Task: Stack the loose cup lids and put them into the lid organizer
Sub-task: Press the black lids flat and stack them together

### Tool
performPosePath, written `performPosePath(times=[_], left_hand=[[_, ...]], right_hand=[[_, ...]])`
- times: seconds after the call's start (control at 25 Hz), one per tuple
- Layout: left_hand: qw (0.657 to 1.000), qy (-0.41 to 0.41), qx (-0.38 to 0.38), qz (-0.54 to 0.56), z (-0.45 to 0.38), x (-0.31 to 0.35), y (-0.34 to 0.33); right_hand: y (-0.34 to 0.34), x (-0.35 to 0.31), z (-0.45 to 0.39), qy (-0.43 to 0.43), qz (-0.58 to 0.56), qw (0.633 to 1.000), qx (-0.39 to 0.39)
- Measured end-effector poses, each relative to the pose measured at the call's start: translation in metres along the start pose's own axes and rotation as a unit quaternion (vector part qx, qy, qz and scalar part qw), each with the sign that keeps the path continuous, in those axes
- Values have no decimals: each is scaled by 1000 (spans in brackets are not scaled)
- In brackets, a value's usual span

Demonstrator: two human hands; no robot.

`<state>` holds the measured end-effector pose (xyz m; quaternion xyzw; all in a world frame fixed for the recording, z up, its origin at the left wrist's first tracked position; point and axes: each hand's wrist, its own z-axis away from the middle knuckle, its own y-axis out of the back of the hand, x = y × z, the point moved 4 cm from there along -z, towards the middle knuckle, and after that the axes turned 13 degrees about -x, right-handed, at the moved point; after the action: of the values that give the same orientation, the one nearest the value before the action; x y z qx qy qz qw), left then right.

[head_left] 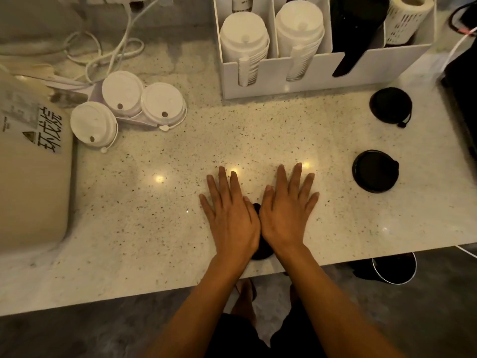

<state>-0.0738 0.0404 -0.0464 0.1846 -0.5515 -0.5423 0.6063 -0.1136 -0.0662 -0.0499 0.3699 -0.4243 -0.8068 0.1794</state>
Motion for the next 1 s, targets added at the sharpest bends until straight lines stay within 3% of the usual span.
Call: performPosePath(times=[0.76, 1.0], left_hand=[[1000, -4, -1, 3, -2, 0, -3], [999, -38, -6, 30, 23, -8, -4]], right_hand=[[-2, 2, -1, 0, 0, 999, 37], [-1, 3, 2, 8, -17, 999, 42]])
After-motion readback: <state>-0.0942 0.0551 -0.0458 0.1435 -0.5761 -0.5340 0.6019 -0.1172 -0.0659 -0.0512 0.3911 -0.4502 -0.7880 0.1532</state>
